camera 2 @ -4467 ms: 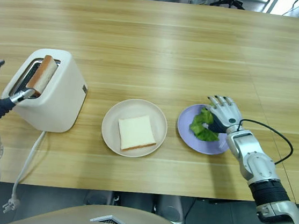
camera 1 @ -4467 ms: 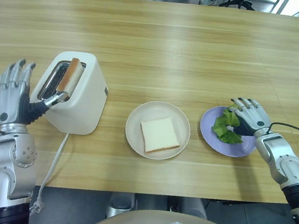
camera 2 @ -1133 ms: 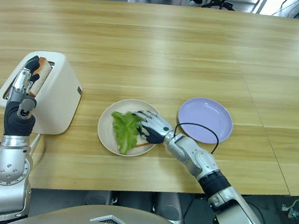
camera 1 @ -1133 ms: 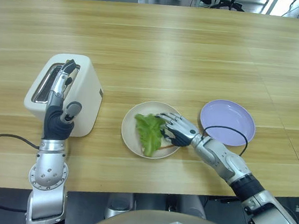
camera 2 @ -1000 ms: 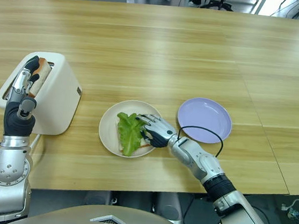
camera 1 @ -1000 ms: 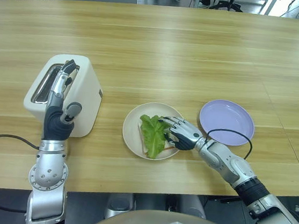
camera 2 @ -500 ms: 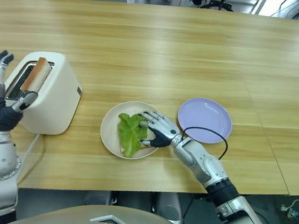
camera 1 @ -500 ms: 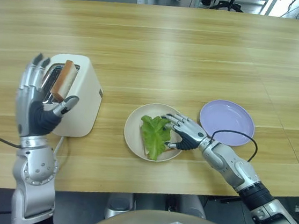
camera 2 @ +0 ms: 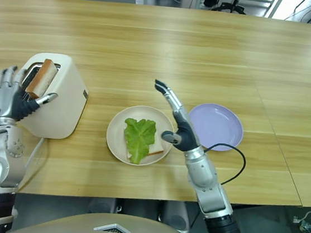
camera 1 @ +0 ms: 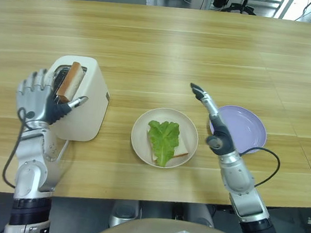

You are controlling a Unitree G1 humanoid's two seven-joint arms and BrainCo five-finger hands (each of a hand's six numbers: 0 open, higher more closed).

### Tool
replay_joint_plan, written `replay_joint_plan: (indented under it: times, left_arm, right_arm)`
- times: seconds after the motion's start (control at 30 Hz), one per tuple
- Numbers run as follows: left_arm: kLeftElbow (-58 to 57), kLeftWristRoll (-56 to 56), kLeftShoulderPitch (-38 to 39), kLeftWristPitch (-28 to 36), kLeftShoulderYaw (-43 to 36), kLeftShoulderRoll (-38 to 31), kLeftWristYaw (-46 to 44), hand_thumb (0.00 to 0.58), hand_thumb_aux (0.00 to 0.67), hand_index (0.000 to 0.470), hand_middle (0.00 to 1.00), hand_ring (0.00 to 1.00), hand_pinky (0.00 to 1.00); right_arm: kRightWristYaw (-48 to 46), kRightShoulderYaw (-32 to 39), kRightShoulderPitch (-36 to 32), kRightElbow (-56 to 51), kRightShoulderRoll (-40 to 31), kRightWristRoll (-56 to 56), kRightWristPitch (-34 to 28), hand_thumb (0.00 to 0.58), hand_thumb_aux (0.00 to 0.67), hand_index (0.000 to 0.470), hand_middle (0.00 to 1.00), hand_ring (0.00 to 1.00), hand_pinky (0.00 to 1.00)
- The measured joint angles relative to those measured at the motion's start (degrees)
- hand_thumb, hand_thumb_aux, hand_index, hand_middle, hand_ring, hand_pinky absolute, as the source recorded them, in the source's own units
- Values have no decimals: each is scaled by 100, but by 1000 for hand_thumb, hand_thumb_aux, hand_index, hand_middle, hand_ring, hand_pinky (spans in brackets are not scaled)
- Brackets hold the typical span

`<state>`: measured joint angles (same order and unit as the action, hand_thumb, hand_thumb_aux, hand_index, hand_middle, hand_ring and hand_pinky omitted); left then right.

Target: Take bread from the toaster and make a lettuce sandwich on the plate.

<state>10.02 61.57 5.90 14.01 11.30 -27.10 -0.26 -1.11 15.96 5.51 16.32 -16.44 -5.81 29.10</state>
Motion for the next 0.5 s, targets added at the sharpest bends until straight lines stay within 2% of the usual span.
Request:
replay_joint_plan:
  times: [0.03, 0.07, 0.1, 0.23, 0.27, 0.3, 0.33, 0.37, 0.5]
  left_arm:
    - [-49, -17, -47, 21, -35, -40, -31, 183, 116, 79, 0, 0, 0]
    - [-88, -68, -98, 39, -92, -98, -85, 449, 352, 242, 0, 0, 0]
    - [-117, -121, -143, 39, -161, -146, -152, 580, 670, 460, 0, 0, 0]
    - [-151, -374, -232, 16, -248, -273, -233, 580, 670, 460, 0, 0, 0]
    - [-144, -437, -237, -5, -249, -338, -233, 580, 670, 460, 212, 212, 212]
    - [-134, -552, -243, -55, -235, -368, -205, 580, 670, 460, 722, 722, 722]
    - [-124, -647, -241, -97, -214, -369, -146, 580, 670, 460, 722, 722, 722]
    - [-108, -725, -240, -129, -196, -371, -94, 580, 670, 460, 1000, 1000, 1000]
    - [-59, -1097, -240, -348, -1, -423, 209, 580, 670, 460, 1000, 1000, 1000]
  right_arm:
    - [-43, -57, 20, 88, 1, 130, -24, 0, 0, 0, 0, 0, 0]
    - [-103, -126, 70, 186, 3, 300, -59, 0, 0, 0, 0, 0, 0]
    - [-171, -220, 140, 275, 10, 462, -109, 0, 0, 0, 0, 0, 0]
    - [-308, -452, 273, 333, 62, 730, -262, 0, 0, 0, 0, 0, 0]
    - [-327, -477, 315, 345, 69, 758, -276, 0, 0, 0, 0, 0, 0]
    - [-368, -494, 374, 355, 96, 766, -281, 0, 0, 0, 0, 0, 0]
    - [-406, -492, 403, 356, 130, 764, -282, 0, 0, 0, 0, 0, 0]
    - [-430, -487, 424, 360, 166, 759, -281, 0, 0, 0, 0, 0, 0]
    - [-543, -482, 493, 388, 277, 727, -279, 0, 0, 0, 0, 0, 0]
